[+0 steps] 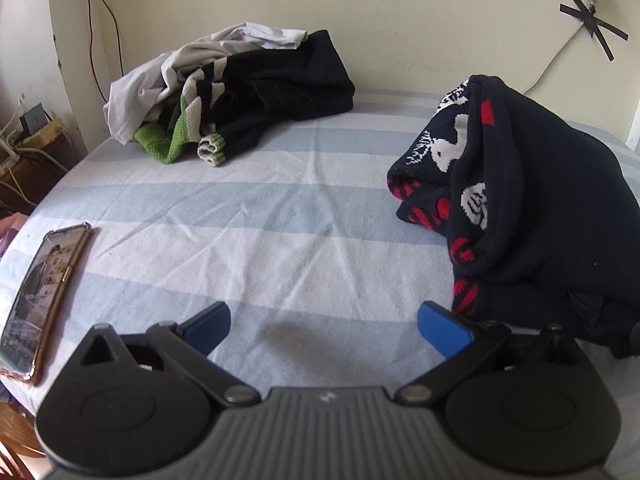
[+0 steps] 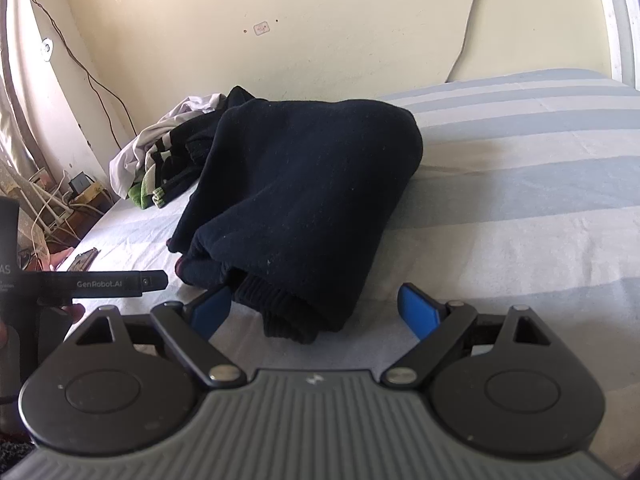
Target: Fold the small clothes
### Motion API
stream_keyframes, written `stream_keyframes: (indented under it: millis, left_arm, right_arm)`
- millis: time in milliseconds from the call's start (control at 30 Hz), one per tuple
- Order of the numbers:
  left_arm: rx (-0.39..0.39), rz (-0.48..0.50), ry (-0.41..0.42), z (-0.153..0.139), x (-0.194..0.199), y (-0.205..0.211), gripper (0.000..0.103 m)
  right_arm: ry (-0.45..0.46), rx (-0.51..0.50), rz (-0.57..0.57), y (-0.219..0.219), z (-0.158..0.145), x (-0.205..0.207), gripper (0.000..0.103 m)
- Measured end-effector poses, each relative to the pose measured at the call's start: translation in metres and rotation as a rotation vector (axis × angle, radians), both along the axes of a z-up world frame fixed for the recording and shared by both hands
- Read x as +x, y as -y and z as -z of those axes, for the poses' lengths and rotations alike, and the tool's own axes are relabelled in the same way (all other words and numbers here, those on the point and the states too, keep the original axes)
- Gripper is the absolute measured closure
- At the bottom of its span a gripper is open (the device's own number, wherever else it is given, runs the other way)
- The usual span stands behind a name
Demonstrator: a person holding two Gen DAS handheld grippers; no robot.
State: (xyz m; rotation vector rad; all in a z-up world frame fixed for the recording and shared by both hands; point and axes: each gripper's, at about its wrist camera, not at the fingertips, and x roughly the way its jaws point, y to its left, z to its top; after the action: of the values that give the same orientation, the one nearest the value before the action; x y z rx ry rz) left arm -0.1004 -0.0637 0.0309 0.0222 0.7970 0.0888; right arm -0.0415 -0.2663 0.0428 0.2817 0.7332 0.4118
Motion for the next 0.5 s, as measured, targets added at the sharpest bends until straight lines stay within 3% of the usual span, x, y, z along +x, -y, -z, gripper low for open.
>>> stream_keyframes:
  millis: [500]
  left_arm:
    - [0.056, 0.019, 0.002, -0.0024, -0.0049, 0.0097, 0.000]
  right_arm:
    - [-0.003, 0.010, 0.020, 0.0003, -0.0005, -0.0012, 0.011]
